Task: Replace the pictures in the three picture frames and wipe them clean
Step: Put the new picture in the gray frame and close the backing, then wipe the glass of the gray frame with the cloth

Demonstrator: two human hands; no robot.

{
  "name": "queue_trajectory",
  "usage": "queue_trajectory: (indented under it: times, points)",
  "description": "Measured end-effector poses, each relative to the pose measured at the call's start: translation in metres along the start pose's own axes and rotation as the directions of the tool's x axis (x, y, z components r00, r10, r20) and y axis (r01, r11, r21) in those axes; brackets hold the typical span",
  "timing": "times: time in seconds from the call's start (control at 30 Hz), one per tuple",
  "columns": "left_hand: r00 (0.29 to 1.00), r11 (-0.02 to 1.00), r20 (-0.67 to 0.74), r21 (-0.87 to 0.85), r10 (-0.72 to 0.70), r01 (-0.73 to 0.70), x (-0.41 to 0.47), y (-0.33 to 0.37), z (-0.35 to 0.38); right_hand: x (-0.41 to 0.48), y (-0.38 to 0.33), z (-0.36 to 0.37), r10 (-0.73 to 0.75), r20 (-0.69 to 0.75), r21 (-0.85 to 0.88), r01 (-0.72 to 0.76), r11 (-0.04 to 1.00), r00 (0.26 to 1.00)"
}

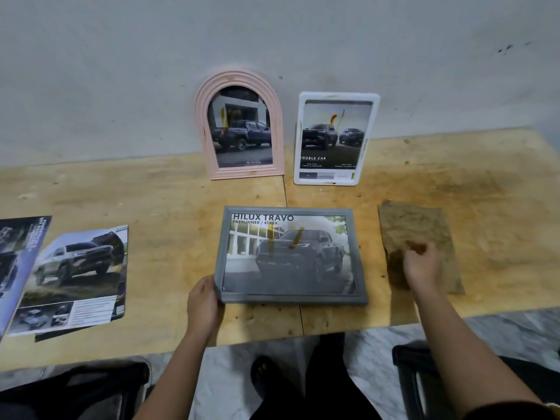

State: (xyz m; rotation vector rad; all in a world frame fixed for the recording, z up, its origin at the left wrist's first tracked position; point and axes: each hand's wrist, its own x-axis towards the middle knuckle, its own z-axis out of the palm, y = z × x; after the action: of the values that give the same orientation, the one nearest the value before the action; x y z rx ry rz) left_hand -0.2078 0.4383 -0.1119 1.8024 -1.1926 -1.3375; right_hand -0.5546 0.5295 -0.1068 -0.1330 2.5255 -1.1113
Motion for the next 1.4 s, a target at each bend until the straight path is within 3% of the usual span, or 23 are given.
queue_trajectory:
  times: [0.07,0.23,0.43,0.63,0.73,0.8,0.87,0.97,1.07,1.13,1.2,1.27,1.3,1.37,1.4]
  points:
    - [0.995,0.990,-0.081,0.134,0.057,-0.046,-0.001,-0.003,0.005,0.011,0.002,-0.006,0.034,-0.118,-0.136,-0.050,0.989,0.992]
    - [0.979,0.966,-0.168,0.248,0.116,-0.071,-0.003,-0.014,0.013,0.024,0.013,-0.011,0.150,-0.084,-0.382,-0.171,0.908,0.985]
    - [0.970,0.956,-0.160,0.261,0.181,-0.135,-0.012,-0.016,0.017,0.044,0.008,-0.021,0.299,-0.060,-0.380,-0.299,0.876,0.952]
    - [0.963,0.942,-0.166,0.295,0.214,-0.159,-0.010,-0.022,0.021,0.026,0.004,-0.016,0.256,-0.095,-0.436,-0.271,0.858,0.962]
    - [0.961,0.936,-0.157,0.305,0.229,-0.173,-0.010,-0.024,0.021,0.014,0.003,-0.013,0.125,-0.069,-0.457,-0.143,0.878,0.990]
    - [0.962,0.933,-0.143,0.312,0.234,-0.181,-0.009,-0.025,0.020,0.008,-0.001,-0.010,0.040,0.028,-0.339,-0.028,0.940,0.999]
    - [0.965,0.930,-0.124,0.321,0.230,-0.180,-0.008,-0.027,0.017,-0.001,-0.011,-0.009,0.074,0.112,-0.100,-0.063,0.993,0.991]
    - [0.968,0.921,-0.128,0.355,0.216,-0.158,-0.006,-0.025,0.014,-0.010,-0.030,-0.012,0.130,0.271,0.206,-0.189,0.960,0.954]
    - [0.946,0.891,-0.122,0.389,0.300,-0.232,-0.004,-0.006,0.017,-0.013,-0.052,-0.010,-0.019,0.401,0.301,-0.112,0.947,0.916]
    - [0.937,0.908,-0.043,0.267,0.347,-0.323,-0.006,0.023,0.029,-0.038,-0.077,-0.013,-0.124,0.491,0.371,-0.078,0.925,0.862]
    - [0.947,0.955,0.162,0.061,0.278,-0.291,-0.013,0.060,0.046,-0.063,-0.100,-0.014,-0.228,0.586,0.407,-0.039,0.912,0.778]
    - [0.891,0.989,0.436,-0.120,0.128,-0.084,-0.021,0.096,0.059,-0.084,-0.115,-0.011,-0.314,0.660,0.404,0.030,0.914,0.682]
    - [0.823,0.974,0.564,-0.218,0.072,0.065,-0.021,0.109,0.063,-0.095,-0.120,-0.010,-0.339,0.680,0.396,0.062,0.916,0.650]
    - [0.693,0.878,0.720,-0.354,0.035,0.323,-0.020,0.125,0.063,-0.108,-0.127,-0.008,-0.372,0.694,0.396,0.105,0.912,0.617]
    - [0.668,0.827,0.744,-0.387,0.019,0.408,-0.017,0.128,0.060,-0.113,-0.129,-0.007,-0.377,0.700,0.397,0.109,0.911,0.607]
